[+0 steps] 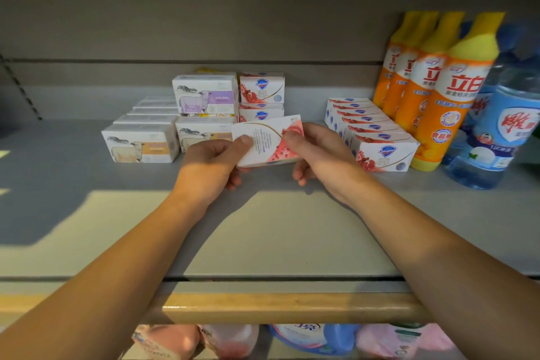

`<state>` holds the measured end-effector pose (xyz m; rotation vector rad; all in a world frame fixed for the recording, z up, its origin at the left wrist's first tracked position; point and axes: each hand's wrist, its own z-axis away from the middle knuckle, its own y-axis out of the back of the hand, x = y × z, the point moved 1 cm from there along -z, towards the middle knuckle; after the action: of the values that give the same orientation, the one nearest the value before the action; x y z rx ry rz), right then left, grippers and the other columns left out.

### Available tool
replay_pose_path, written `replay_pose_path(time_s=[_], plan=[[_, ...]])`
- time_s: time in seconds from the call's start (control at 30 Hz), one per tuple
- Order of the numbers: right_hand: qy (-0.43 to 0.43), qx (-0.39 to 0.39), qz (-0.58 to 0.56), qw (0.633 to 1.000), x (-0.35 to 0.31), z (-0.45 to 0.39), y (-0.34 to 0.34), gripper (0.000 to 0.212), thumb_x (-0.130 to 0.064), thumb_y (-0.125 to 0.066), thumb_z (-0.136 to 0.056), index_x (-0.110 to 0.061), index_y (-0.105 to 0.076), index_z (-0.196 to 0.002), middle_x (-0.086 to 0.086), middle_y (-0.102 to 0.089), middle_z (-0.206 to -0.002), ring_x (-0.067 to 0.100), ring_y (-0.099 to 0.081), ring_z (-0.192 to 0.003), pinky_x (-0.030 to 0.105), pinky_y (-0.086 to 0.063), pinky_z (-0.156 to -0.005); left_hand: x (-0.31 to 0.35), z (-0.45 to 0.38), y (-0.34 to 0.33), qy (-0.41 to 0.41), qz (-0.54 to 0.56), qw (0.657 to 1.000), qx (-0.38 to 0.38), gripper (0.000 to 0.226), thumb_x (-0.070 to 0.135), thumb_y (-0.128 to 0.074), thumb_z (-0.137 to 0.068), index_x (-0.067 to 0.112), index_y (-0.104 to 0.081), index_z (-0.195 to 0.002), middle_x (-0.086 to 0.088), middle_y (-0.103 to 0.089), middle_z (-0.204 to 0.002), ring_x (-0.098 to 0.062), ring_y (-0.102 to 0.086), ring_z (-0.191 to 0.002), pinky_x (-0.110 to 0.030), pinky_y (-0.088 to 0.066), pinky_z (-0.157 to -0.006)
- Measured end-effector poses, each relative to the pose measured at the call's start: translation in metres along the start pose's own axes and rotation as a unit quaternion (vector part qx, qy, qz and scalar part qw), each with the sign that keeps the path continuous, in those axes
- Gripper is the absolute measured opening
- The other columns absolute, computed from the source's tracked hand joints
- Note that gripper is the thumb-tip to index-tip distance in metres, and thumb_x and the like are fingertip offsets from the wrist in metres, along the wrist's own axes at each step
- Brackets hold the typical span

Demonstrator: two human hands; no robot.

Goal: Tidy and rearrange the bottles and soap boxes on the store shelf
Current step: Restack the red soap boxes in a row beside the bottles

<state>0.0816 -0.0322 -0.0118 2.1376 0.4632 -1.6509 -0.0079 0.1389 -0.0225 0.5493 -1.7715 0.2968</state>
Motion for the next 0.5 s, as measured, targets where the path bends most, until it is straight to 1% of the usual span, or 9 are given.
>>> replay_pose_path(time_s=[0.07, 0.1, 0.23, 0.33, 0.37, 0.4, 0.43, 0.47, 0.5], plan=[[-0.009, 0.012, -0.003, 1.0, 0.0014, -0.0014, 0.0001, 0.039, -0.047, -0.065, -0.078, -0.027, -0.061, -0.11, -0.004, -0.073, -0.084, 0.02, -0.058, -0.044, 0.027, -0.046, -0.041, 0.0011, 0.0007, -0.0011, 0.003, 0.012, 1.0, -0.007, 0.036, 0.041, -0.063, -0.089, 0.014, -0.064, -0.067, -0.015, -0.062, -0.059, -0.02, -0.047, -0.043, -0.023, -0.04, -0.042], [-0.017, 0.015, -0.001, 1.0, 0.0022, -0.0018, 0.0005, 0.039, -0.049, -0.064, -0.076, -0.029, -0.061, -0.109, -0.004, -0.073, -0.084, 0.02, -0.059, -0.044, 0.028, -0.046, -0.042, 0.0017, 0.0013, -0.0016, 0.006, 0.014, 1.0, -0.011, 0.034, 0.042, -0.063, -0.089, 0.013, -0.063, -0.07, -0.012, -0.062, -0.058, -0.02, -0.046, -0.042, -0.023, -0.039, -0.041], [-0.05, 0.014, 0.002, 0.999, 0.0046, -0.0022, 0.0018, 0.039, -0.056, -0.063, -0.074, -0.023, -0.068, -0.095, -0.004, -0.074, -0.076, 0.017, -0.057, -0.042, 0.026, -0.044, -0.039, 0.003, 0.0033, -0.0026, 0.026, -0.002, 0.999, -0.019, 0.043, 0.054, -0.059, -0.08, 0.012, -0.061, -0.071, -0.009, -0.06, -0.051, -0.019, -0.045, -0.038, -0.023, -0.036, -0.036], [-0.052, 0.019, 0.033, 0.998, 0.0049, -0.0025, 0.0024, 0.042, -0.058, -0.06, -0.075, -0.022, -0.067, -0.095, -0.002, -0.072, -0.072, 0.014, -0.05, -0.038, 0.022, -0.036, -0.035, 0.0023, 0.0032, -0.0022, 0.027, -0.005, 0.999, -0.021, 0.04, 0.053, -0.059, -0.082, 0.014, -0.061, -0.071, -0.008, -0.06, -0.051, -0.019, -0.045, -0.038, -0.022, -0.035, -0.036], [-0.044, 0.018, 0.043, 0.998, 0.0049, -0.0029, 0.0026, 0.04, -0.057, -0.06, -0.078, -0.024, -0.066, -0.099, -0.002, -0.073, -0.077, 0.013, -0.047, -0.037, 0.021, -0.034, -0.035, 0.0016, 0.0026, -0.0019, 0.023, -0.006, 1.0, -0.019, 0.037, 0.05, -0.06, -0.084, 0.015, -0.063, -0.075, -0.007, -0.061, -0.053, -0.02, -0.045, -0.039, -0.023, -0.036, -0.037], [-0.036, 0.015, 0.047, 0.998, 0.0043, -0.0027, 0.0032, 0.036, -0.052, -0.06, -0.083, -0.025, -0.064, -0.106, -0.002, -0.074, -0.084, 0.013, -0.047, -0.038, 0.021, -0.033, -0.035, 0.0014, 0.0021, -0.0014, 0.02, -0.007, 1.0, -0.013, 0.032, 0.046, -0.061, -0.087, 0.015, -0.065, -0.082, -0.006, -0.063, -0.057, -0.02, -0.047, -0.039, -0.023, -0.038, -0.038], [-0.029, 0.013, 0.041, 0.999, 0.0035, -0.003, 0.0043, 0.034, -0.046, -0.062, -0.088, -0.025, -0.061, -0.114, -0.002, -0.073, -0.093, 0.014, -0.048, -0.039, 0.022, -0.036, -0.036, 0.0015, 0.0019, -0.0012, 0.024, -0.002, 1.0, -0.005, 0.028, 0.042, -0.063, -0.089, 0.014, -0.067, -0.092, -0.005, -0.066, -0.064, -0.021, -0.05, -0.04, -0.024, -0.041, -0.04], [-0.025, 0.015, 0.029, 0.999, 0.0018, -0.0027, 0.0054, 0.033, -0.037, -0.064, -0.091, -0.023, -0.057, -0.12, -0.001, -0.072, -0.101, 0.015, -0.053, -0.042, 0.024, -0.041, -0.039, 0.0021, 0.0018, -0.0009, 0.038, 0.018, 0.999, 0.002, 0.028, 0.039, -0.064, -0.089, 0.013, -0.066, -0.102, -0.006, -0.069, -0.075, -0.022, -0.054, -0.043, -0.025, -0.044, -0.042], [-0.016, 0.013, 0.014, 1.0, -0.0002, -0.0022, 0.0064, 0.032, -0.028, -0.065, -0.093, -0.02, -0.056, -0.122, 0.0, -0.07, -0.108, 0.016, -0.058, -0.047, 0.027, -0.048, -0.044, 0.0032, 0.0018, -0.0013, 0.058, 0.056, 0.997, 0.0, 0.03, 0.036, -0.064, -0.09, 0.012, -0.065, -0.107, -0.007, -0.071, -0.086, -0.024, -0.06, -0.048, -0.027, -0.049, -0.045]])
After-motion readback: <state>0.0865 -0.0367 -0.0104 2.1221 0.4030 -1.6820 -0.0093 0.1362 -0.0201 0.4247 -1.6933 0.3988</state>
